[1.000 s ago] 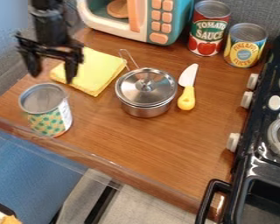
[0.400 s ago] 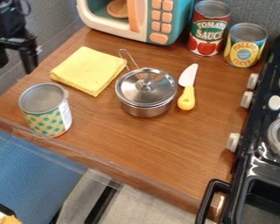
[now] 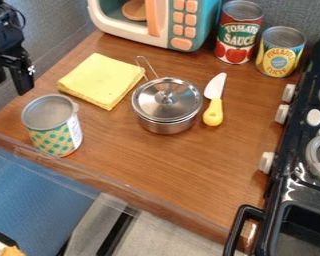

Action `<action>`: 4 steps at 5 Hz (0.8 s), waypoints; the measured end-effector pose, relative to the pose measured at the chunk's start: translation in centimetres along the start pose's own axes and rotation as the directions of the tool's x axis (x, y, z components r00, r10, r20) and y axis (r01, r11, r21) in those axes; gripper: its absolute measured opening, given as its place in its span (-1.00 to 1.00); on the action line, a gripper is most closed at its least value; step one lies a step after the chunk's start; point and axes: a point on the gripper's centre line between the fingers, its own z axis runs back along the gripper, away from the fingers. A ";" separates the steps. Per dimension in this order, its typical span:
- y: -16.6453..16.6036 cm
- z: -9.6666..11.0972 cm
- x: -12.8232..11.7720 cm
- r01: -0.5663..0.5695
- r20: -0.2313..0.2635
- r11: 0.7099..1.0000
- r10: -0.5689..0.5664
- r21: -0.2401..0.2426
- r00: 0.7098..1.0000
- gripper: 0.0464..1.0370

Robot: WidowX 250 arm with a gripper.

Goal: Move something to the bottom of the table

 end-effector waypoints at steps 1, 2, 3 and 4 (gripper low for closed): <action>-1.3 -0.2 -1.3 0.018 -0.005 1.000 -0.018 -0.013 1.000 0.93; -2.6 0.6 -2.1 0.014 0.020 1.000 -0.014 0.002 1.000 0.93; -4.6 1.3 -2.6 0.019 0.028 0.999 -0.020 0.028 0.999 0.93; -7.2 1.4 -2.9 0.060 0.021 0.996 -0.062 0.064 0.998 0.93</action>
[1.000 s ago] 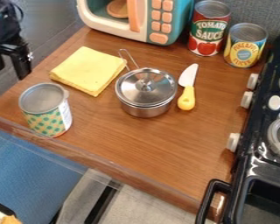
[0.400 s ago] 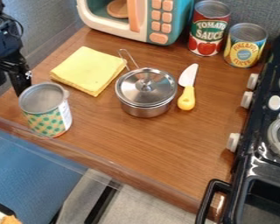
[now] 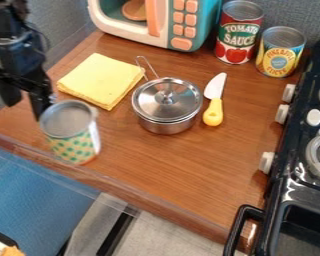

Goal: Move something to the bottom of the table

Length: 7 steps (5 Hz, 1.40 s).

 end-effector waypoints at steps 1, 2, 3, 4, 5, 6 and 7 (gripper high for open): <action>-2.5 0.0 0.0 0.028 -0.011 0.999 -0.028 0.032 1.000 0.93; -4.4 -0.1 -0.2 0.045 -0.018 0.998 -0.045 0.037 0.999 0.93; -6.8 -0.2 0.0 0.055 -0.003 0.998 -0.055 0.025 0.998 0.93; -9.0 -0.4 0.1 0.069 -0.011 0.998 -0.069 0.004 0.998 0.93; -10.7 -0.4 0.5 0.060 0.004 0.998 -0.060 -0.021 0.998 0.92; -12.8 -0.2 1.1 0.082 0.020 0.996 -0.081 -0.046 0.997 0.92; -13.5 -0.2 1.1 0.102 0.007 0.994 -0.102 -0.048 0.995 0.92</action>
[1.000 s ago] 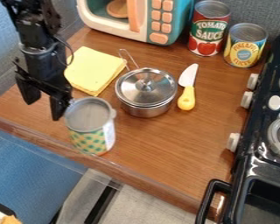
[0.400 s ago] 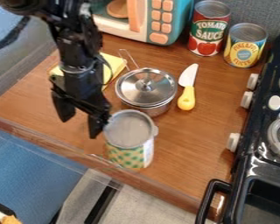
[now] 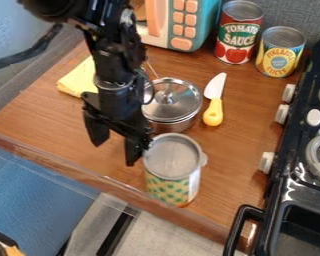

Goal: Move something to the bottom of the table

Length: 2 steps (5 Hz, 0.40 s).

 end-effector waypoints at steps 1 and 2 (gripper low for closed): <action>0.4 0.7 -0.1 0.008 0.002 1.000 -0.008 -0.014 1.000 0.93; 1.6 2.4 -0.2 0.006 0.042 1.000 -0.005 -0.006 0.999 0.93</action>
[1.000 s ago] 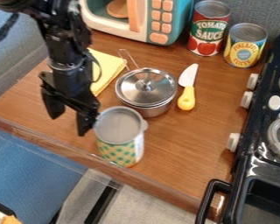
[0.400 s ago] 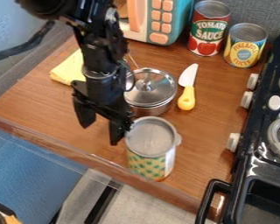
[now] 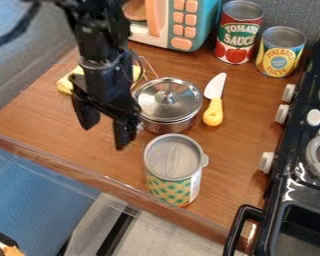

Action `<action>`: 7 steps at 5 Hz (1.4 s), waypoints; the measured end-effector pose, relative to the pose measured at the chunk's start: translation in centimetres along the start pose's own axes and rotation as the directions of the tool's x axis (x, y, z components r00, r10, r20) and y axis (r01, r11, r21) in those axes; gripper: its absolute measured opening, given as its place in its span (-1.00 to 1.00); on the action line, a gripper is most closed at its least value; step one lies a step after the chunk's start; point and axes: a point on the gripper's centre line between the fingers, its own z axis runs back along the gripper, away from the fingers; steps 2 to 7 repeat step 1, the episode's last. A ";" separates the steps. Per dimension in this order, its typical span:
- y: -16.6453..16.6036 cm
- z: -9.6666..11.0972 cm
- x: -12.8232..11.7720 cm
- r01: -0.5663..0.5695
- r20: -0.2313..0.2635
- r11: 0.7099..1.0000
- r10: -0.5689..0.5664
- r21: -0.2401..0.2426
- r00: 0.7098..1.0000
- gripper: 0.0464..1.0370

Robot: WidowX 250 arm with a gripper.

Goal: Move something to the bottom of the table

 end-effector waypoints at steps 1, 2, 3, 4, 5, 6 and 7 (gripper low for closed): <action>0.9 0.7 -0.3 -0.007 0.016 1.000 0.007 0.007 1.000 0.93; 0.9 0.7 -0.3 -0.007 0.016 1.000 0.007 0.007 1.000 0.93; 0.9 0.7 -0.3 -0.007 0.016 1.000 0.007 0.007 1.000 0.93; 0.9 0.7 -0.3 -0.007 0.016 1.000 0.007 0.007 1.000 0.93; 0.9 0.7 -0.3 -0.007 0.016 1.000 0.007 0.007 1.000 0.93; 0.9 0.7 -0.3 -0.007 0.016 1.000 0.007 0.007 1.000 0.93; 0.9 0.7 -0.3 -0.007 0.016 1.000 0.007 0.007 1.000 0.93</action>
